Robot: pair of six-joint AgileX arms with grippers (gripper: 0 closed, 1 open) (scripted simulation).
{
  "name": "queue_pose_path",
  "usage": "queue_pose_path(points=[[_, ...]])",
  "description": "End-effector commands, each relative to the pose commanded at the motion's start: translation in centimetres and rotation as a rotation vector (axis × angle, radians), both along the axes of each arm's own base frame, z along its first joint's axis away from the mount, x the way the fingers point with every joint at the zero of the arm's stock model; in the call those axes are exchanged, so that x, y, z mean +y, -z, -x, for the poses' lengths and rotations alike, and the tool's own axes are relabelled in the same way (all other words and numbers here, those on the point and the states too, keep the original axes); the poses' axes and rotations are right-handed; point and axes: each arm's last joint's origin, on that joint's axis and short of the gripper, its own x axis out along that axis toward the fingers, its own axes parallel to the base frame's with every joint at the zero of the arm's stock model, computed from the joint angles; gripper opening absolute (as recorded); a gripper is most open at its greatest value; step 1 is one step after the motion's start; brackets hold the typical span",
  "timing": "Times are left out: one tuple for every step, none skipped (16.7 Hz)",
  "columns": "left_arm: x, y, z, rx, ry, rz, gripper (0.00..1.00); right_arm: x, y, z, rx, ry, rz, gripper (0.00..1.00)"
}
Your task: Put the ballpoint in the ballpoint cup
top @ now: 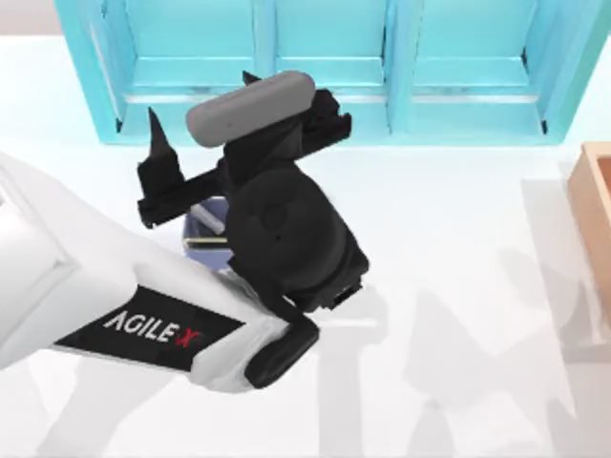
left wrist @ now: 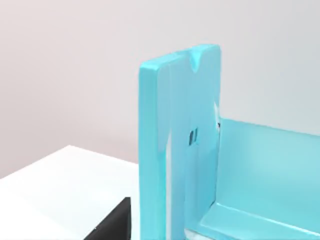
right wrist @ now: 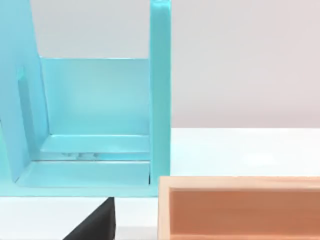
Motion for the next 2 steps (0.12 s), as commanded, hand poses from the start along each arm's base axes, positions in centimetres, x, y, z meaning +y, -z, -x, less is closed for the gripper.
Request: queue_pose_path(points=[[0.00, 0.00, 0.00, 0.000, 0.000, 0.000, 1.00, 0.00, 0.00, 0.00, 0.000, 0.000, 0.000, 1.00], [0.00, 0.00, 0.00, 0.000, 0.000, 0.000, 1.00, 0.00, 0.00, 0.00, 0.000, 0.000, 0.000, 1.00]])
